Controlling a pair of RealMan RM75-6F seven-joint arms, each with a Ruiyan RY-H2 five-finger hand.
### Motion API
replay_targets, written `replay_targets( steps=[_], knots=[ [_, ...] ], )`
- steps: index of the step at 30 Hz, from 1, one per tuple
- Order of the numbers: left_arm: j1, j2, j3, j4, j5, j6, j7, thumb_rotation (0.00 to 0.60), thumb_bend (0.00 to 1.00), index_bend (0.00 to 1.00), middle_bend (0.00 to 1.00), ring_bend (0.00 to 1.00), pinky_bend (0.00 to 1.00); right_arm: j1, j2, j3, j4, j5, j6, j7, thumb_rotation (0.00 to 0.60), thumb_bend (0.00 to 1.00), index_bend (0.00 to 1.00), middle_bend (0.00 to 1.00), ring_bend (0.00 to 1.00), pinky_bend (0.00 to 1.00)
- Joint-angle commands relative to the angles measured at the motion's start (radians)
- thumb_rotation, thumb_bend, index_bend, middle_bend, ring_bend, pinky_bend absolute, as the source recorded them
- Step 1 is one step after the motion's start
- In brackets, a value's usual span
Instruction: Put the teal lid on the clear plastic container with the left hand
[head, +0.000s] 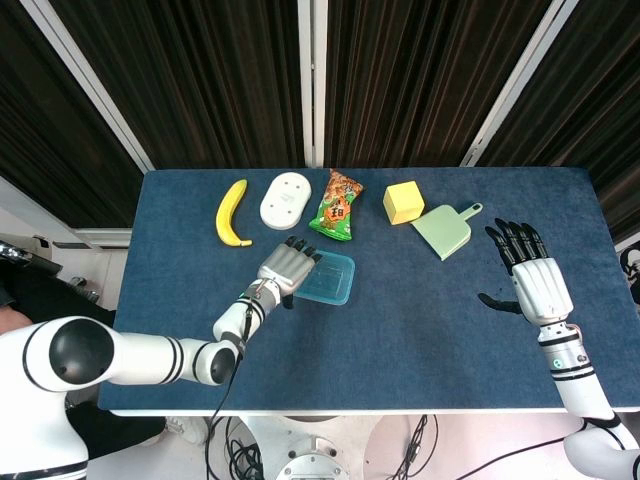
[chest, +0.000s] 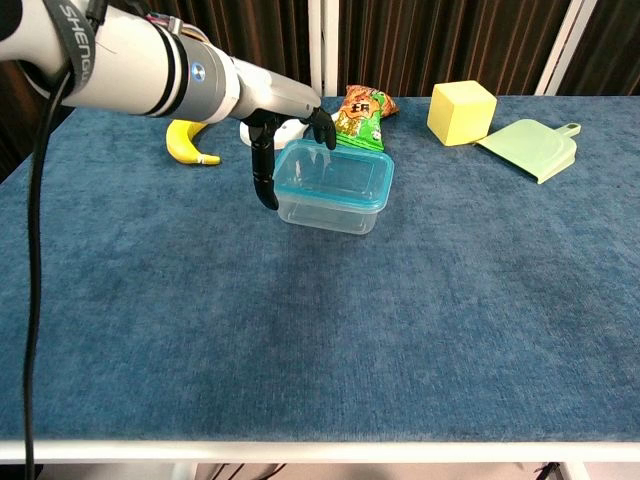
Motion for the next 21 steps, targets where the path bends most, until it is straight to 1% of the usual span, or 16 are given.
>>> replay_targets(
  steps=[1, 8, 14, 17, 21],
  knots=[
    [0.008, -0.02, 0.0, 0.023, -0.011, -0.01, 0.016, 0.6, 0.04, 0.16, 0.1, 0.0, 0.0, -0.001, 0.001, 0.0, -0.002, 0.0, 0.001, -0.001, 0.6, 0.01, 0.0, 0.0, 0.0, 0.0],
    [0.017, -0.041, -0.002, 0.043, -0.032, -0.026, 0.044, 0.6, 0.04, 0.16, 0.12, 0.0, 0.0, 0.0, 0.001, 0.0, -0.004, 0.0, -0.003, -0.004, 0.6, 0.01, 0.0, 0.0, 0.0, 0.0],
    [0.033, -0.037, -0.016, 0.033, -0.017, -0.019, 0.047, 0.6, 0.04, 0.16, 0.13, 0.0, 0.0, -0.001, 0.002, 0.001, -0.01, -0.003, 0.002, -0.007, 0.6, 0.01, 0.0, 0.0, 0.0, 0.0],
    [0.062, -0.017, -0.033, 0.004, 0.049, 0.016, 0.024, 0.6, 0.04, 0.16, 0.13, 0.0, 0.0, -0.004, 0.004, 0.001, -0.014, -0.005, 0.008, -0.008, 0.6, 0.01, 0.0, 0.0, 0.0, 0.0],
    [0.124, 0.035, -0.052, -0.087, 0.175, 0.091, -0.022, 0.6, 0.04, 0.17, 0.14, 0.0, 0.0, -0.008, 0.006, 0.001, -0.017, -0.008, 0.015, -0.007, 0.6, 0.01, 0.0, 0.0, 0.0, 0.0]
  ],
)
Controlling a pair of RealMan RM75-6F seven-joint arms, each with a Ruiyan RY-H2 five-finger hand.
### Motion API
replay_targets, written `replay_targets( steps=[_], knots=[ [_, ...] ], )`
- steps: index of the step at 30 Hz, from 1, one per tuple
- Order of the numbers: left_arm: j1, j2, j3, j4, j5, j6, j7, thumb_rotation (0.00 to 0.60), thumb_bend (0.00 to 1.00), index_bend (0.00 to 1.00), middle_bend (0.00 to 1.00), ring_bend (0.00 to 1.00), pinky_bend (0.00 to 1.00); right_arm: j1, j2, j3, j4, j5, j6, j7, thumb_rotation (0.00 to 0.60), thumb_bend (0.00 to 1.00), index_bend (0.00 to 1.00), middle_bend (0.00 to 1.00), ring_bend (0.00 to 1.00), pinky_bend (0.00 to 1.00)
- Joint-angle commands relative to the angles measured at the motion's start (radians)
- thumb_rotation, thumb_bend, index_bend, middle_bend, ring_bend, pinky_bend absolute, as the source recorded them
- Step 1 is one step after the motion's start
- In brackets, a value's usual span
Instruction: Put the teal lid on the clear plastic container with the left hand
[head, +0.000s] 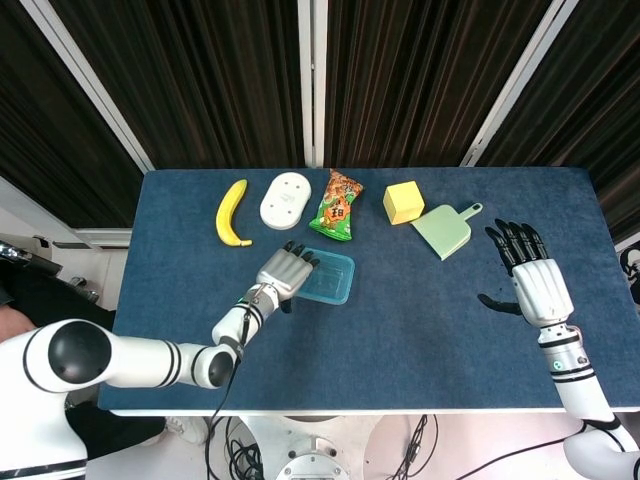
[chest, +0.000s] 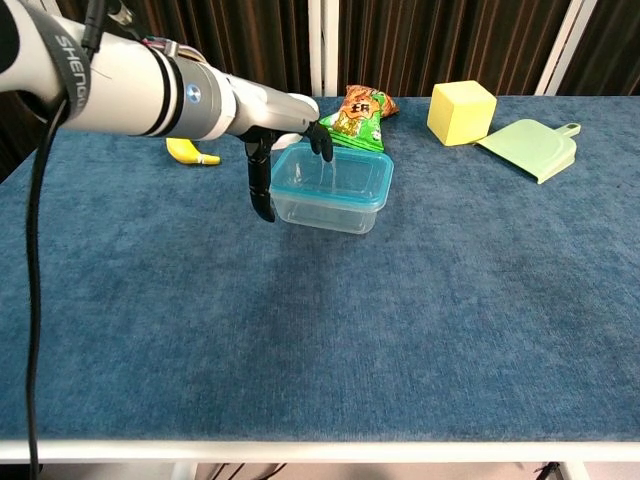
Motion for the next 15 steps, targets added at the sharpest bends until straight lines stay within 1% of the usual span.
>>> replay_targets(
  steps=[1, 4, 8, 11, 15],
  knots=[
    [0.069, 0.057, -0.021, -0.097, 0.129, 0.079, -0.05, 0.6, 0.04, 0.17, 0.14, 0.0, 0.0, -0.002, 0.0, -0.001, -0.001, -0.001, 0.002, 0.001, 0.6, 0.01, 0.0, 0.0, 0.0, 0.0],
    [0.104, 0.081, -0.019, -0.155, 0.197, 0.121, -0.054, 0.6, 0.04, 0.17, 0.14, 0.0, 0.0, -0.003, -0.002, -0.002, 0.0, -0.003, 0.003, 0.003, 0.6, 0.01, 0.0, 0.0, 0.0, 0.0],
    [0.132, 0.086, -0.005, -0.212, 0.252, 0.152, -0.03, 0.6, 0.04, 0.18, 0.14, 0.0, 0.0, -0.004, -0.002, -0.004, -0.001, -0.007, 0.005, 0.003, 0.6, 0.01, 0.0, 0.0, 0.0, 0.0],
    [0.145, 0.074, 0.004, -0.225, 0.258, 0.159, -0.003, 0.6, 0.04, 0.18, 0.14, 0.0, 0.0, -0.004, -0.001, -0.004, -0.005, -0.009, 0.007, 0.001, 0.6, 0.01, 0.0, 0.0, 0.0, 0.0],
    [0.158, 0.048, 0.013, -0.211, 0.239, 0.161, 0.033, 0.6, 0.04, 0.18, 0.14, 0.0, 0.0, -0.005, 0.0, -0.004, -0.008, -0.01, 0.007, -0.002, 0.6, 0.01, 0.0, 0.0, 0.0, 0.0]
  ],
)
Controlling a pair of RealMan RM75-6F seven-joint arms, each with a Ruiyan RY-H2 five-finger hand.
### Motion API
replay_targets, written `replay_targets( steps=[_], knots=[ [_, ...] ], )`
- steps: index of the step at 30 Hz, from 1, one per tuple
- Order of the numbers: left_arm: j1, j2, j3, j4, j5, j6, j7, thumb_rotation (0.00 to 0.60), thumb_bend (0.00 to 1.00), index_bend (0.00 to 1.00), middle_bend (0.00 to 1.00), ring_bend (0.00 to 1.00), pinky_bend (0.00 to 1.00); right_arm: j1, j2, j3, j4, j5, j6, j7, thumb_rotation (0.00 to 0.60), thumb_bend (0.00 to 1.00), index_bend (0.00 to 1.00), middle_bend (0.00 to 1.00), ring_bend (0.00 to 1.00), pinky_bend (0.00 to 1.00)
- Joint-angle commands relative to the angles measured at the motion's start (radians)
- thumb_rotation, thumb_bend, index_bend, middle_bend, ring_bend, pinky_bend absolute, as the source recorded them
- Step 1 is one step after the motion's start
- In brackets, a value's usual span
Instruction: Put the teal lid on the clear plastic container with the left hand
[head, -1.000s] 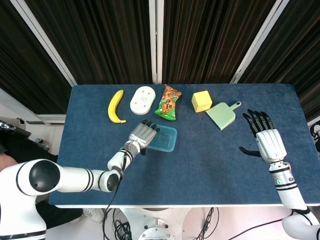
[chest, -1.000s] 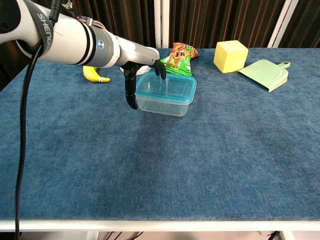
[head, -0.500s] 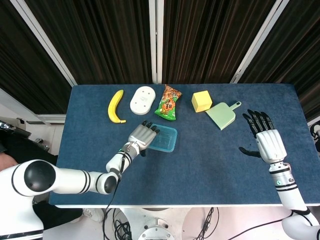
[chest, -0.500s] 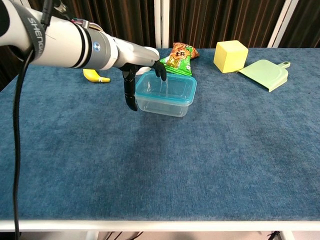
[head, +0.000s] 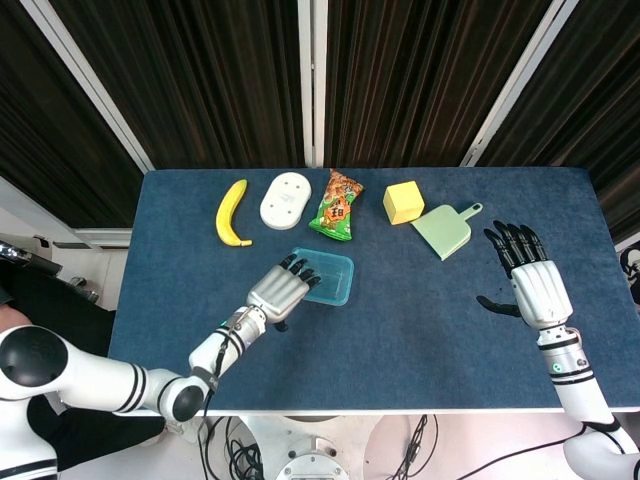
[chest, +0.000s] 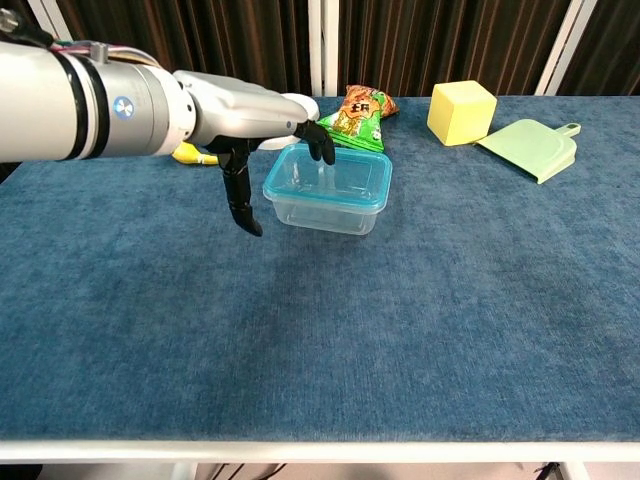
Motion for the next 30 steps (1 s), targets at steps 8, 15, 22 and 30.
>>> replay_targets(
  steps=[8, 15, 22, 30],
  knots=[
    [0.028, -0.052, 0.013, 0.034, -0.053, -0.007, 0.066, 0.6, 0.04, 0.18, 0.14, 0.0, 0.0, 0.001, -0.002, 0.0, -0.004, 0.0, -0.004, -0.006, 0.6, 0.01, 0.0, 0.0, 0.0, 0.0],
    [0.051, -0.067, -0.002, 0.045, -0.036, -0.008, 0.072, 0.6, 0.04, 0.18, 0.14, 0.0, 0.0, 0.003, -0.001, 0.0, -0.01, 0.001, -0.007, -0.014, 0.6, 0.01, 0.0, 0.0, 0.0, 0.0],
    [0.062, -0.055, -0.051, 0.019, 0.041, 0.036, 0.078, 0.6, 0.04, 0.18, 0.14, 0.0, 0.0, -0.002, -0.001, 0.001, -0.012, 0.002, 0.0, -0.014, 0.6, 0.01, 0.0, 0.0, 0.0, 0.0],
    [0.023, -0.107, -0.088, 0.039, 0.017, 0.013, 0.151, 0.6, 0.04, 0.18, 0.14, 0.0, 0.0, -0.012, 0.004, 0.0, -0.005, 0.007, 0.005, -0.003, 0.6, 0.01, 0.0, 0.0, 0.0, 0.0]
  ],
)
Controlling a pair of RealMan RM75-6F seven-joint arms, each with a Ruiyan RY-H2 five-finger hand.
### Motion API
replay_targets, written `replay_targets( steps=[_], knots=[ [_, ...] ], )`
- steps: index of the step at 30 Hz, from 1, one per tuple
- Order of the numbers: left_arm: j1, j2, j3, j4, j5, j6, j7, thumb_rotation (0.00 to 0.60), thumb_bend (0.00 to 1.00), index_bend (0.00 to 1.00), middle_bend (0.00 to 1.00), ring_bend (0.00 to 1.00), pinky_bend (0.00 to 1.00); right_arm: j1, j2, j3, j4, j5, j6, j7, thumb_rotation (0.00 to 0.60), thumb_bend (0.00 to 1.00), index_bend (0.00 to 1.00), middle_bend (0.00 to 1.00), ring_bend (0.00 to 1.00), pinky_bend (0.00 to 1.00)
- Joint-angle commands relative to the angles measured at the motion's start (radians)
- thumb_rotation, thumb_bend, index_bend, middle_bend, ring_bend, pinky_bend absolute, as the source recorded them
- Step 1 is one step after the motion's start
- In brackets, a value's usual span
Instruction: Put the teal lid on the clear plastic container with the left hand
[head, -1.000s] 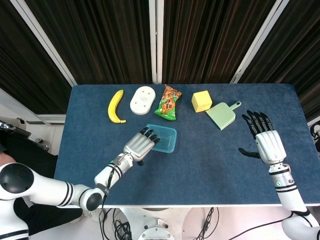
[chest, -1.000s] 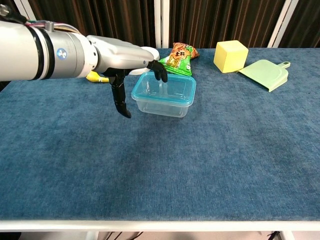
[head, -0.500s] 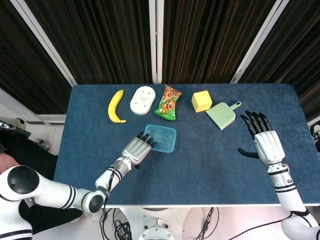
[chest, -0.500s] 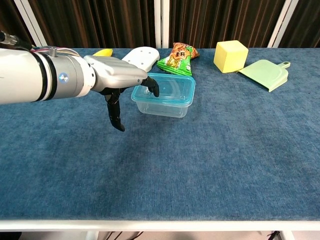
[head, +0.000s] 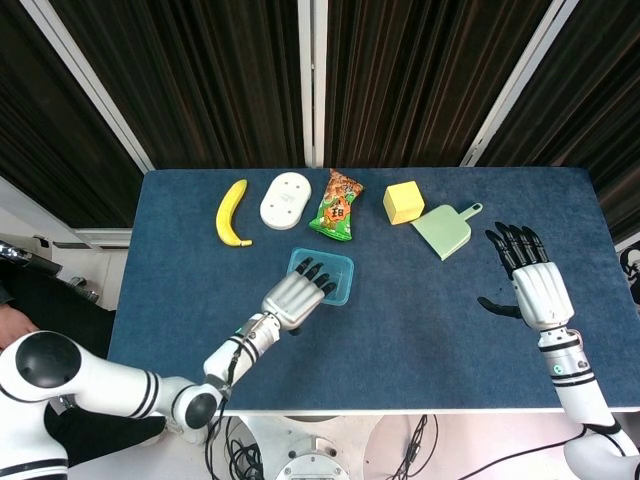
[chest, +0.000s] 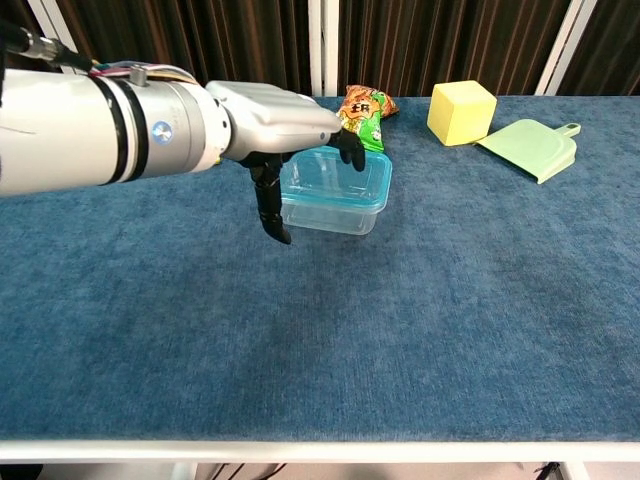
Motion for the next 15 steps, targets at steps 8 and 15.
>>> replay_targets(
  steps=[8, 15],
  knots=[
    [-0.027, -0.066, 0.003, 0.043, -0.079, -0.012, 0.084, 0.6, 0.04, 0.18, 0.14, 0.0, 0.0, -0.006, -0.003, -0.002, 0.018, 0.004, 0.0, 0.02, 0.6, 0.01, 0.0, 0.0, 0.0, 0.0],
    [-0.018, -0.09, 0.009, 0.062, -0.086, -0.001, 0.104, 0.6, 0.04, 0.18, 0.14, 0.0, 0.0, -0.003, -0.008, -0.001, 0.028, 0.002, -0.005, 0.028, 0.6, 0.01, 0.0, 0.0, 0.0, 0.0]
  ],
)
